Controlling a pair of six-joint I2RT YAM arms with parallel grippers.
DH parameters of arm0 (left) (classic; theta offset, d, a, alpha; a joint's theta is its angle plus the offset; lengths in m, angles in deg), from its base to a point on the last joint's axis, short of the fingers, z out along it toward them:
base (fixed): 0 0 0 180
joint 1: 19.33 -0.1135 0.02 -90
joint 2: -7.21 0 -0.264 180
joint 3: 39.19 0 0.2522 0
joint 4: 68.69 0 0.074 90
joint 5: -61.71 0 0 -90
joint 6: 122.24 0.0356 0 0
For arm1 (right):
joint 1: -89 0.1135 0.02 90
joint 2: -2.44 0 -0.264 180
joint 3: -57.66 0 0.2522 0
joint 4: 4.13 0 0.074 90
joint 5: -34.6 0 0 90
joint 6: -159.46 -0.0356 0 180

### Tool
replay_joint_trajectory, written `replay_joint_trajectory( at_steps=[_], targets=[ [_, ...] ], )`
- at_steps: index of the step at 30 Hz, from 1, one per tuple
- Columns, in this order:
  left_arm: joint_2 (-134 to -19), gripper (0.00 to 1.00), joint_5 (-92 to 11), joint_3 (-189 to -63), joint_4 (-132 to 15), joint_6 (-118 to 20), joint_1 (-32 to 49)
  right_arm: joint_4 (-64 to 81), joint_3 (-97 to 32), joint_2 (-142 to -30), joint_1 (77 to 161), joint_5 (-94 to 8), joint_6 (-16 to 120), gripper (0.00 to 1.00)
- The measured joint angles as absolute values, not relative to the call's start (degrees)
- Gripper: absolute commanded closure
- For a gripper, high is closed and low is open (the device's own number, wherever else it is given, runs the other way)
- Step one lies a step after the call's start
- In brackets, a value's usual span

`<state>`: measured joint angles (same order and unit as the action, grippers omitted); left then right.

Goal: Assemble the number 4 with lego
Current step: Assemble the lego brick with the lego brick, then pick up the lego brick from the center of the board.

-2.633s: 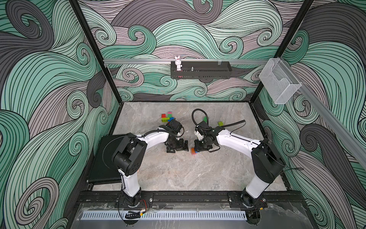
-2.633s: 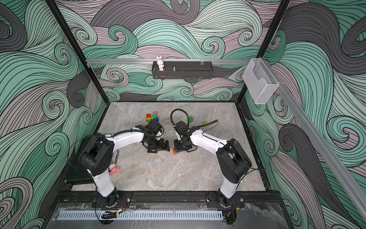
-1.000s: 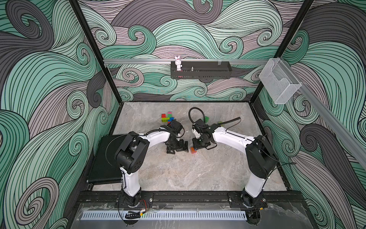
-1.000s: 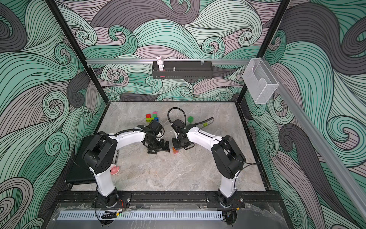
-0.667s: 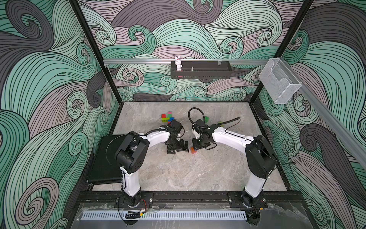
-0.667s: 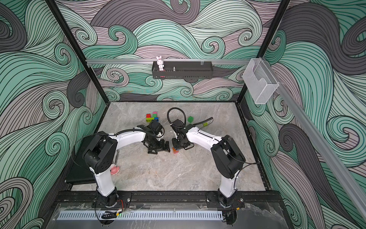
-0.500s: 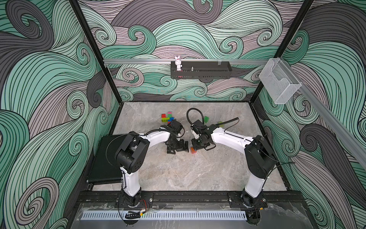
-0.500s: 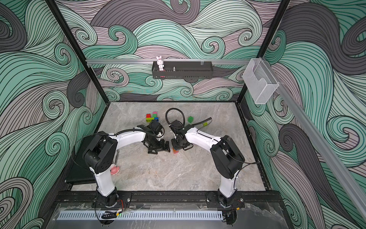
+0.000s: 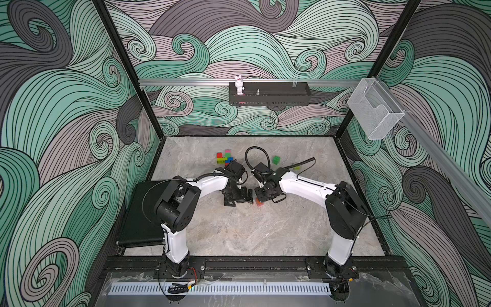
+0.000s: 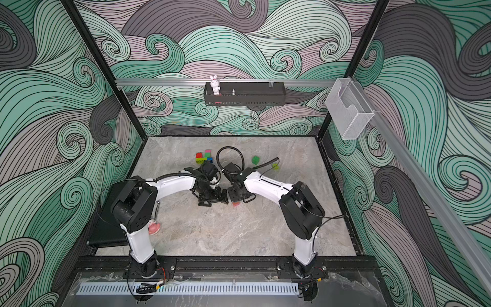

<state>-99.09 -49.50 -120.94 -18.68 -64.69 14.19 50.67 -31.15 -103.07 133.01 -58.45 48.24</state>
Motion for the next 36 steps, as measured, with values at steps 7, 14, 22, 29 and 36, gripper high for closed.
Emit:
replay_joint_trajectory(
  at_steps=[7, 14, 22, 29, 36],
  targets=[
    [-99.1, 0.01, -49.5, -120.9, -18.7, -64.6, 14.2, 53.0, -32.1, -103.1, 133.4, -58.8, 46.2, 0.57],
    [-98.2, 0.01, -49.4, -120.9, -18.7, -63.7, 14.0, 54.5, -32.8, -101.9, 133.5, -59.5, 44.6, 0.35],
    [-90.0, 0.01, -43.9, -120.3, -18.5, -63.2, 9.8, 51.1, -30.2, -92.5, 133.5, -62.3, 43.9, 0.01],
    [-90.0, 0.01, -32.4, -125.7, -18.7, -61.2, 2.8, 42.8, -20.8, -76.0, 133.0, -68.9, 43.8, 0.01],
    [-102.9, 0.01, -31.6, -134.7, -22.7, -55.7, -0.8, 40.0, -15.2, -72.0, 132.5, -71.4, 44.4, 0.01]
  ],
)
